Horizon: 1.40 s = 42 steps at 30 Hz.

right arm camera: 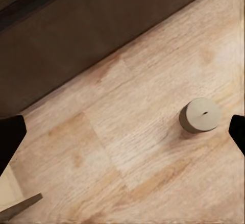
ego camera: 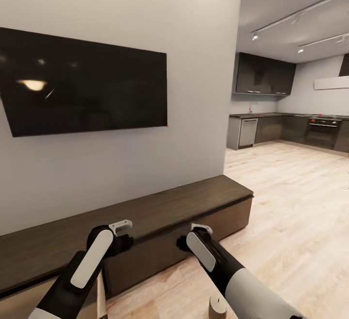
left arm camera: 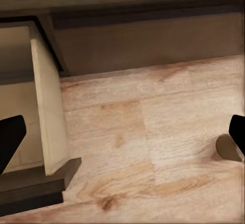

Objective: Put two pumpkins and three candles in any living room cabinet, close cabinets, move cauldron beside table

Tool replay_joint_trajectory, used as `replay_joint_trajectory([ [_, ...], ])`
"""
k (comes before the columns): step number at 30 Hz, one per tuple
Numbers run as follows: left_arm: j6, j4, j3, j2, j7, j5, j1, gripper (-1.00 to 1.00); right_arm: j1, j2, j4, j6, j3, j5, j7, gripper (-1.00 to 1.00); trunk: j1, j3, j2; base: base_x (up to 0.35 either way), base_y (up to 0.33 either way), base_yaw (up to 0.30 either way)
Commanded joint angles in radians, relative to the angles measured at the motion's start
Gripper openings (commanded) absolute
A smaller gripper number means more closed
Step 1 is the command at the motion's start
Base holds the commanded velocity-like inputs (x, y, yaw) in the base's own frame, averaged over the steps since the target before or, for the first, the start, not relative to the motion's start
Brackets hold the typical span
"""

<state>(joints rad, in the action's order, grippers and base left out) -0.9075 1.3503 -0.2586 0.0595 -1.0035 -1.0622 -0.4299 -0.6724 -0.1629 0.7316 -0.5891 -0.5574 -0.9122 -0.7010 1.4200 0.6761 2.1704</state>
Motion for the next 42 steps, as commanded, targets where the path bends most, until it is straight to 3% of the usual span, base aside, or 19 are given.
replay_joint_trajectory([
  [1,-0.002,0.001,-0.002,0.001,-0.010,-0.009,-0.001,1.00,-0.004,0.001,-0.016,-0.001,-0.003,-0.008,-0.006,1.00,0.000,0.001,0.001,0.001,-0.307,0.000],
  [7,-0.003,0.001,-0.002,0.002,-0.010,-0.010,-0.001,1.00,-0.064,-0.001,-0.164,-0.002,-0.003,-0.007,0.001,1.00,0.000,0.001,0.001,0.000,-0.294,0.000],
  [22,-0.010,0.012,0.004,0.004,0.005,-0.012,-0.001,1.00,-0.075,0.002,-0.232,-0.070,-0.001,-0.008,-0.011,1.00,0.000,0.001,0.001,0.000,-0.039,0.000],
  [38,-0.028,0.021,0.003,0.005,0.006,-0.022,0.000,1.00,-0.069,0.009,-0.238,0.064,0.001,-0.023,0.005,1.00,0.000,0.003,0.001,0.000,-0.221,0.000],
  [42,-0.030,0.020,0.001,0.004,0.006,-0.022,0.000,1.00,-0.069,0.008,-0.239,0.086,-0.003,-0.050,0.083,1.00,0.000,0.008,0.001,0.000,-0.312,0.000],
])
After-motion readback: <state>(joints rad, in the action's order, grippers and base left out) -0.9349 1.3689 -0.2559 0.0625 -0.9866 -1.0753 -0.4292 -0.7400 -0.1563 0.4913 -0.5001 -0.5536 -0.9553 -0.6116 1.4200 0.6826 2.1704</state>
